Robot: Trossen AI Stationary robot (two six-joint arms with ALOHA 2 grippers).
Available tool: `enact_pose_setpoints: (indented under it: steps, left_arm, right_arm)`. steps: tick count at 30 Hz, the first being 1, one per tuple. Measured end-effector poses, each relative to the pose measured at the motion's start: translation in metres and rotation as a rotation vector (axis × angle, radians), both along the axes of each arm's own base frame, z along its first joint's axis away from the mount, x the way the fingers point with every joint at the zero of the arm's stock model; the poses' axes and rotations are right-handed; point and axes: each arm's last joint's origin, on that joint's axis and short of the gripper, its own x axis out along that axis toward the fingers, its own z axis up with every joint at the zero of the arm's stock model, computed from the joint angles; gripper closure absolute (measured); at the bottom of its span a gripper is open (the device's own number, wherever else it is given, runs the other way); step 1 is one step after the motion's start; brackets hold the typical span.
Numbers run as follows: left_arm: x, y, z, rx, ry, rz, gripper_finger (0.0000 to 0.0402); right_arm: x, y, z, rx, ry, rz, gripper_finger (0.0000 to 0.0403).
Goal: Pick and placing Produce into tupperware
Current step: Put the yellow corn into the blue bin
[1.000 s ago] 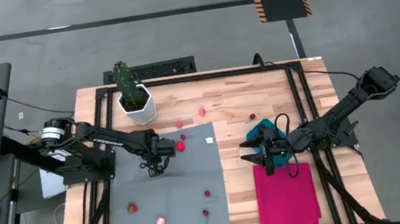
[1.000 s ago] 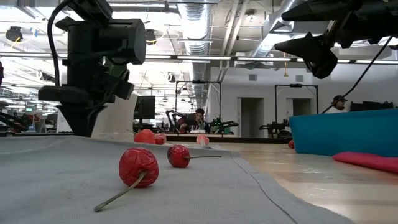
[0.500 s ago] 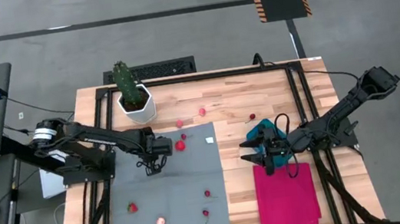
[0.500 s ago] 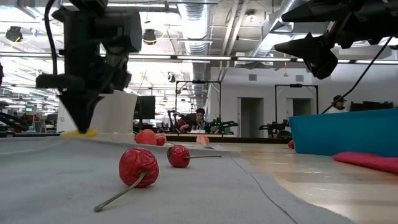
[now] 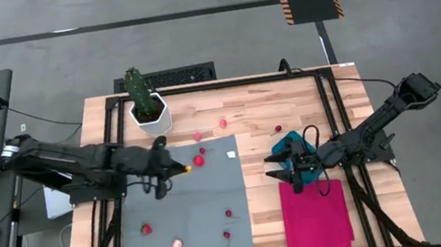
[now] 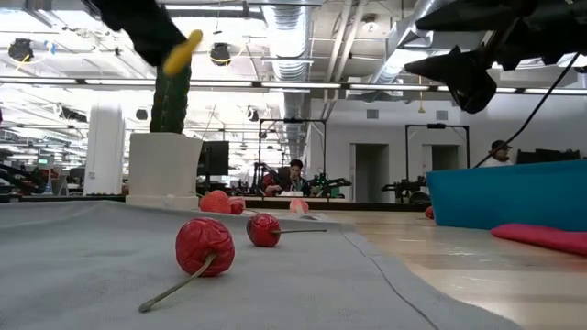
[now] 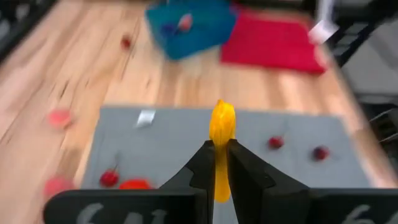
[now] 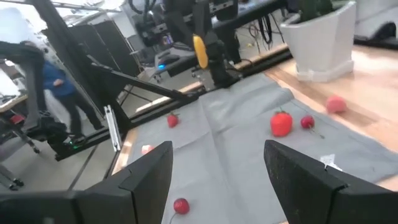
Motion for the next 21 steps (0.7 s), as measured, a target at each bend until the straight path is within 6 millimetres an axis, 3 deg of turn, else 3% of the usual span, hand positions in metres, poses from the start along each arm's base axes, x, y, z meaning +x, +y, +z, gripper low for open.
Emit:
enact_pose_setpoints:
  steps: [4, 10, 14, 21]
  left_arm:
    - [-0.022, -0.001, -0.002, -0.029, -0.146, -0.029, 0.0379]
    - [-0.046, 0.001, -0.028, -0.098, -0.302, -0.041, 0.0379]
    - [-0.056, 0.002, -0.043, -0.140, -0.424, -0.061, 0.0378]
    - [-0.069, 0.003, -0.059, -0.152, -0.620, -0.107, 0.0378]
  right_arm:
    - [-0.005, 0.003, 0.007, -0.033, -0.034, 0.029, 0.0127]
    - [-0.022, 0.009, 0.027, -0.130, -0.128, 0.099, 0.0127]
    - [-0.033, 0.008, 0.035, -0.217, -0.144, 0.129, 0.0127]
    - [-0.054, -0.001, 0.041, -0.162, -0.134, 0.129, 0.0127]
